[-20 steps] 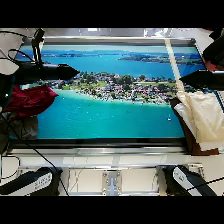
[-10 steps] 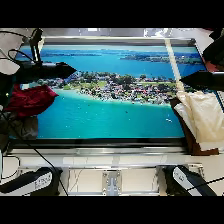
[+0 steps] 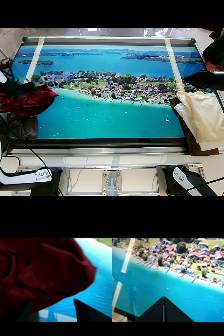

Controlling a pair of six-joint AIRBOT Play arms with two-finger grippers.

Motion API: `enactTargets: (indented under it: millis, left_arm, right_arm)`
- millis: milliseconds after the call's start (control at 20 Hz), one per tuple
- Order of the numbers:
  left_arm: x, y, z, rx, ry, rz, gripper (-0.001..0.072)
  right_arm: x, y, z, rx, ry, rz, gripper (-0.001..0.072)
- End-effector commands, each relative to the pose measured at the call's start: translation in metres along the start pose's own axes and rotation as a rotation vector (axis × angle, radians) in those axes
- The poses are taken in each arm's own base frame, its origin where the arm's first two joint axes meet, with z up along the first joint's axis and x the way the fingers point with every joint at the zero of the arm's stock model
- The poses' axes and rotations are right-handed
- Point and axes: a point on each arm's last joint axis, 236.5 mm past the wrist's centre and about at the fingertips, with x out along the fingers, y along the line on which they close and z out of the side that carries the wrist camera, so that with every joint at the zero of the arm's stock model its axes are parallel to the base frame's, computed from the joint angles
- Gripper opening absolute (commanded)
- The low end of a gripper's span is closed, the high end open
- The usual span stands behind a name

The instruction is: Fold the shirts.

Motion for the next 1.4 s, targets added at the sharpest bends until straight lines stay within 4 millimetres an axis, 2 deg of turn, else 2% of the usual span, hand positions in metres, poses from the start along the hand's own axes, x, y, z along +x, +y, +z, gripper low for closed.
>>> enactTargets:
  millis: [0,100,200,450,500,550,600,700,800,900,950,1000,1100,1200,1250,1350]
  left_arm:
    - [0.046,0.067,-0.04,-0.134,0.174,0.111,0.064]
    - [0.069,0.072,-0.041,-0.13,0.175,0.113,0.0647]
    - [0.087,0.074,-0.032,-0.124,0.135,0.114,0.0647]
    - [0.106,0.078,0.003,-0.132,-0.017,0.117,0.0633]
    - [0.109,0.078,0.005,-0.132,-0.027,0.117,0.0564]
    - [0.11,0.078,0.004,-0.132,-0.025,0.116,0.0321]
    - [0.108,0.077,0.005,-0.126,-0.025,0.115,0.0026]
    - [0.092,0.07,0.013,-0.122,-0.048,0.108,0.0011]
    - [0.056,0.052,0.033,-0.138,-0.127,0.065,0.0011]
    - [0.0,0.012,0.059,-0.168,-0.244,-0.043,0.0011]
    - [-0.034,-0.018,0.069,-0.18,-0.303,-0.125,0.0011]
    - [-0.065,-0.05,0.073,-0.18,-0.342,-0.211,0.001]
    - [-0.125,-0.124,0.066,-0.13,-0.385,-0.392,0.001]
    - [-0.17,-0.2,0.037,0.043,-0.388,-0.538,0.0011]
    - [-0.185,-0.236,0.014,0.141,-0.365,-0.593,0.0011]
    - [-0.2,-0.295,-0.041,0.303,-0.263,-0.682,0.0011]
  right_arm:
    - [-0.001,-0.007,0.015,-0.002,-0.063,-0.032,0.0014]
    - [-0.001,-0.009,0.021,0.0,-0.087,-0.039,0.0014]
    - [-0.001,-0.008,0.022,0.007,-0.091,-0.033,0.0014]
    - [-0.001,-0.006,0.022,0.053,-0.092,-0.024,0.0014]
    - [-0.001,-0.006,0.022,0.054,-0.092,-0.024,0.0014]
    - [-0.001,-0.006,0.022,0.06,-0.092,-0.023,0.0015]
    - [-0.001,-0.006,0.022,0.074,-0.092,-0.023,0.0015]
    - [-0.001,-0.006,0.022,0.088,-0.092,-0.022,0.0014]
    - [-0.001,-0.006,0.022,0.088,-0.093,-0.022,0.0014]
    - [-0.001,-0.006,0.022,0.088,-0.093,-0.021,0.0015]
    - [-0.001,-0.005,0.022,0.088,-0.094,-0.018,0.0015]
    - [-0.001,-0.003,0.023,0.089,-0.096,-0.01,0.0014]
    - [-0.002,0.003,0.025,0.094,-0.103,0.016,0.0014]
    - [-0.003,0.011,0.025,0.093,-0.102,0.042,0.0014]
    - [-0.006,0.015,0.024,0.086,-0.094,0.05,0.0015]
    - [-0.012,0.021,0.025,0.063,-0.086,0.056,0.0015]
